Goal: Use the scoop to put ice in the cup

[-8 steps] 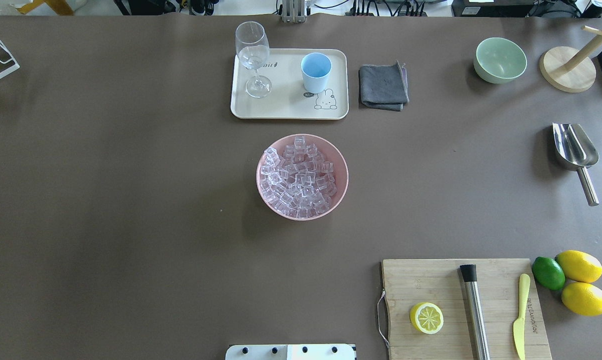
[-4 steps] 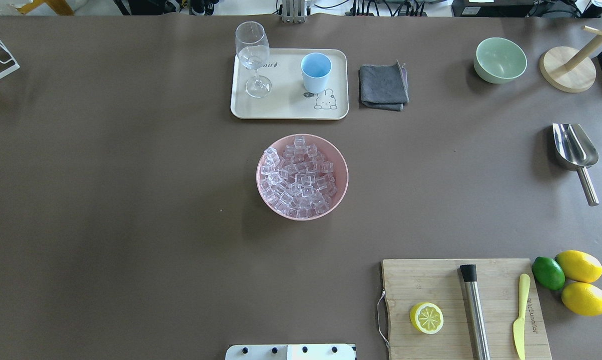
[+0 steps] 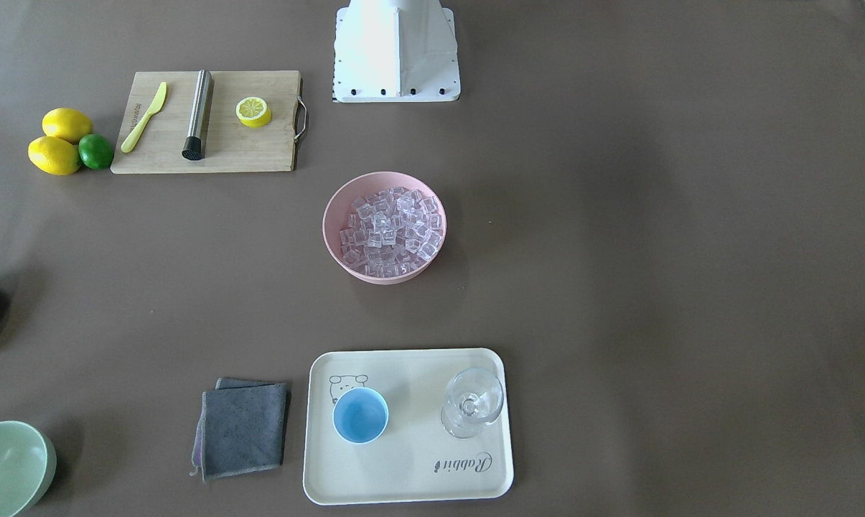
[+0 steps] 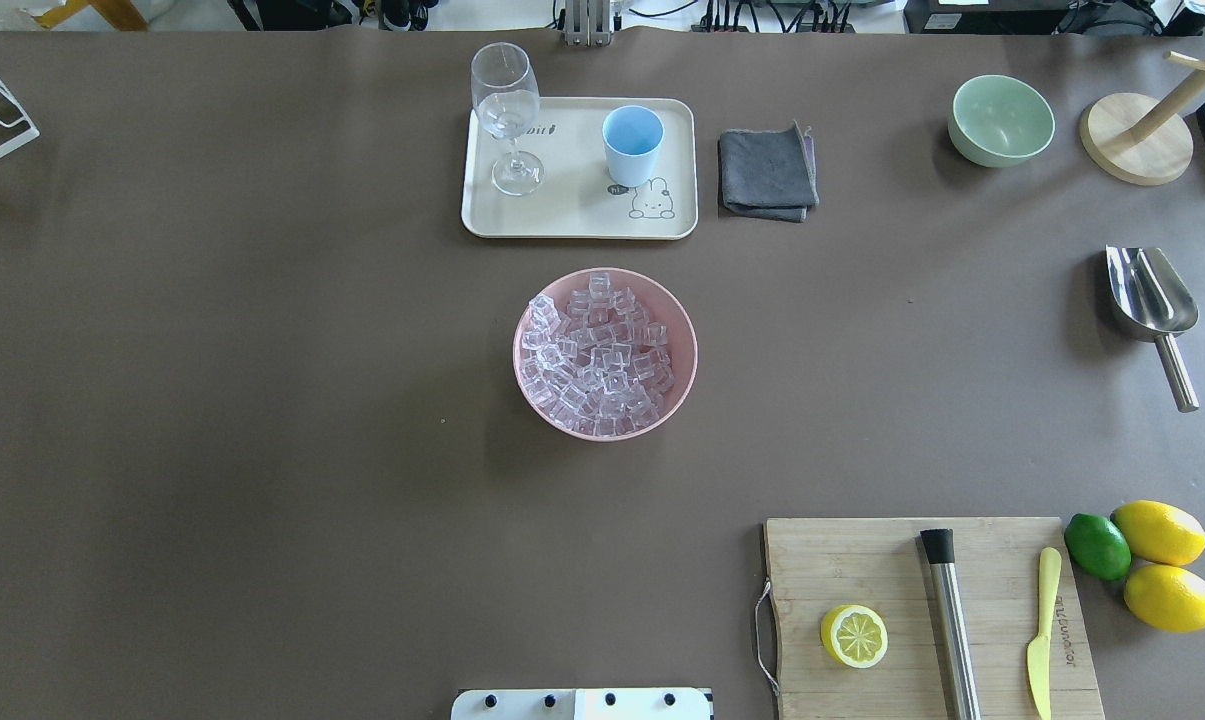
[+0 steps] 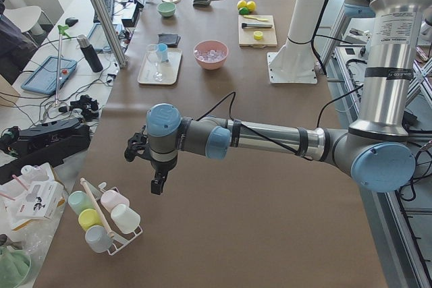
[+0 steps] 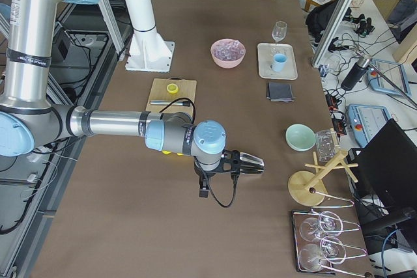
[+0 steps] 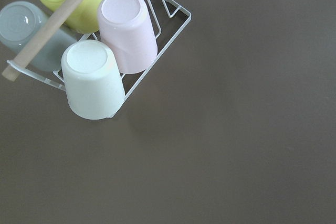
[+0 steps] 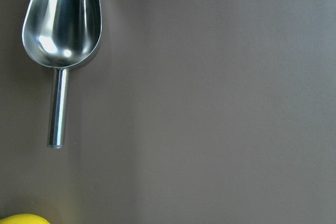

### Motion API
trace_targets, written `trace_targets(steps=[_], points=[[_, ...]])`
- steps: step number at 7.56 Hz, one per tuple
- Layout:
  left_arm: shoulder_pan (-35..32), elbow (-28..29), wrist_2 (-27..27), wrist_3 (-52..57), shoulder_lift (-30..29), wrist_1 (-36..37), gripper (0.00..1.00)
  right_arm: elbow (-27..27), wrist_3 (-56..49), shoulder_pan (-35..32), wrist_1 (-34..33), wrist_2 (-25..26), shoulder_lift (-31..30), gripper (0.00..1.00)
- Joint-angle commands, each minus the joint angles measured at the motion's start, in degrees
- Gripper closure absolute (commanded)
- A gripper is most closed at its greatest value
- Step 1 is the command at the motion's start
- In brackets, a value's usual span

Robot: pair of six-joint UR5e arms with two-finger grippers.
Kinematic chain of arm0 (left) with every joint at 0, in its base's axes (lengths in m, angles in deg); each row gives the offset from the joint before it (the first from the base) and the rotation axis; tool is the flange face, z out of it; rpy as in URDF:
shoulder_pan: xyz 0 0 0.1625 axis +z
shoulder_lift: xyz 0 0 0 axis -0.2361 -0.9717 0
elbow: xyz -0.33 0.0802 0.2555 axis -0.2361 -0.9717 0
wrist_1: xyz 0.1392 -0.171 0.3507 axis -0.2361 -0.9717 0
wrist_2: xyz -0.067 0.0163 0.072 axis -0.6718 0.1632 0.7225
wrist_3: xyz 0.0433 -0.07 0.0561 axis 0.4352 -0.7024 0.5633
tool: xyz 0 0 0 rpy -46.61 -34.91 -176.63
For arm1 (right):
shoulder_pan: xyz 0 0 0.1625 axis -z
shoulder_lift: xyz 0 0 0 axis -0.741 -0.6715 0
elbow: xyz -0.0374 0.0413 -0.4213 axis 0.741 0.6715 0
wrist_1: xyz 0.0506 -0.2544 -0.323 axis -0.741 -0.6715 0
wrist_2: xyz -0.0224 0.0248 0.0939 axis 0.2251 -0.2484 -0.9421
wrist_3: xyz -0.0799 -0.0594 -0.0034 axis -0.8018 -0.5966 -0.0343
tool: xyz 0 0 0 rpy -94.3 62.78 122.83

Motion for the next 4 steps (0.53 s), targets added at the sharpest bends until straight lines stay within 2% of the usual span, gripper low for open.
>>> trace_targets(steps=[1, 2, 3, 4], points=[[0.6, -1.0, 0.0, 0.2, -0.9, -0.2, 0.01, 0.9, 11.6, 2.1, 9.1, -1.5, -1.4, 0.00], [1.9, -1.5, 0.0, 0.1, -0.9, -0.1, 0.01, 1.6, 23.5, 6.8, 21.0, -0.2, -2.8, 0.00], [2.8, -2.0, 0.0, 0.1, -0.7, -0.1, 0.01, 2.4, 34.3, 12.0, 29.9, 2.2, -2.8, 0.00], [4.1, -3.5, -0.1, 0.0, -0.7, -0.1, 0.01, 2.2, 41.5, 16.4, 33.8, 4.4, -2.6, 0.00]])
